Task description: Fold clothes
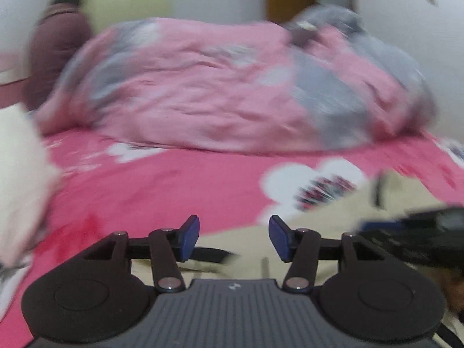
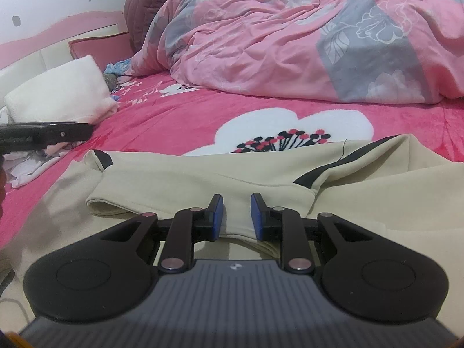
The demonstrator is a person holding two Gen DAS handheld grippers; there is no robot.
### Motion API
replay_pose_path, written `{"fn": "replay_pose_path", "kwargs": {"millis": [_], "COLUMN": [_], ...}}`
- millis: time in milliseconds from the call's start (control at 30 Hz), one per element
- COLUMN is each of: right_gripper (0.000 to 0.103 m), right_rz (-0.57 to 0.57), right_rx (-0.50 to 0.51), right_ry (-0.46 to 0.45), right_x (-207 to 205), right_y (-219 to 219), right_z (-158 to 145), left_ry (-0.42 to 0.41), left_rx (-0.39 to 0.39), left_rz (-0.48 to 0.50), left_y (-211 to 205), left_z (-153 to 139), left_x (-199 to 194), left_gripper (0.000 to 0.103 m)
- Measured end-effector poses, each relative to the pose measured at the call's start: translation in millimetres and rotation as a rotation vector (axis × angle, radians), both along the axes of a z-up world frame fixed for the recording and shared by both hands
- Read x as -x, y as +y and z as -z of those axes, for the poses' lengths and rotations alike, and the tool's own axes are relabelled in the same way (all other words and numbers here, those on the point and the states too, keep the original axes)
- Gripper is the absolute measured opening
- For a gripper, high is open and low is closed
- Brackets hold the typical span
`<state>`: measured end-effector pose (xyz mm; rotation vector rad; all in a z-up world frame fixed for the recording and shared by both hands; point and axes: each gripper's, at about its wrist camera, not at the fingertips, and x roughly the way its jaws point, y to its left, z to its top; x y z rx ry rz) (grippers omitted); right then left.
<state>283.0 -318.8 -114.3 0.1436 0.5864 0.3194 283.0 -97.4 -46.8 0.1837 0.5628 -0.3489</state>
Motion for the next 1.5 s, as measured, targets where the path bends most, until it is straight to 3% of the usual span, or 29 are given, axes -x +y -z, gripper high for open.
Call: {"fn": "replay_pose_path", "kwargs": {"millis": [100, 167, 300, 467, 733, 1000, 1067, 1133, 1233, 1367, 1500], "right_gripper": [0.02, 0.02, 0.02, 0.02, 0.02, 0.02, 0.026, 0.037, 0.042, 0.048, 0.055], "right_rz": [-0.001, -0.002, -0.003, -0.003, -0.003, 0.008, 0.018, 0.012, -0.02, -0.068, -0.075], "right_rx": [-0.002, -0.006, -0.01, -0.035, -0.079, -0.026, -0.021, -0.089, -0.172, -0.193, -0.212], "right_ry": [-0.001, 0.0, 0.0, 0.002, 0.007, 0.058, 0.096, 0.067, 0.01, -0.054, -0.08], "right_x": [0.1, 0.1, -0.1, -0.7, -1.7, -1.3, 4.5, 30.3, 77.7, 152.0, 219.1], "right_y": [-0.4, -0.4, -1.2, -4.5, -10.0, -2.6, -2.4, -8.8, -17.7, -24.1, -29.5], "right_z": [0.4, 0.5, 0.7, 2.3, 5.3, -7.1, -18.9, -38.1, -66.9, -99.8, -110.7], "left_ry": [0.136, 0.09, 0.136, 0.199, 0.216, 0.192, 0.193, 0.194, 0.195, 0.197, 0.216], "left_rx": [-0.074, -0.061, -0.022, 0.067, 0.143, 0.214, 0.215, 0.216, 0.218, 0.225, 0.232], "left_rz": [-0.002, -0.007, -0.026, -0.048, -0.126, -0.161, -0.158, -0.155, -0.151, -0.132, -0.121], "left_y": [-19.2, -15.6, -8.3, 15.5, 36.3, 74.7, 80.7, 86.7, 95.8, 102.4, 100.3], "left_z": [33.3, 45.5, 41.4, 37.0, 14.7, -9.9, -10.5, -11.0, -11.9, -12.2, -5.5], "left_x": [-9.0, -5.4, -12.0, -7.8, 41.1, 128.2, 144.0, 159.9, 183.7, 211.2, 230.5], "left_gripper": [0.054, 0.059, 0.062, 0.059, 0.061, 0.071, 0.075, 0.076, 0.076, 0.08, 0.083]}}
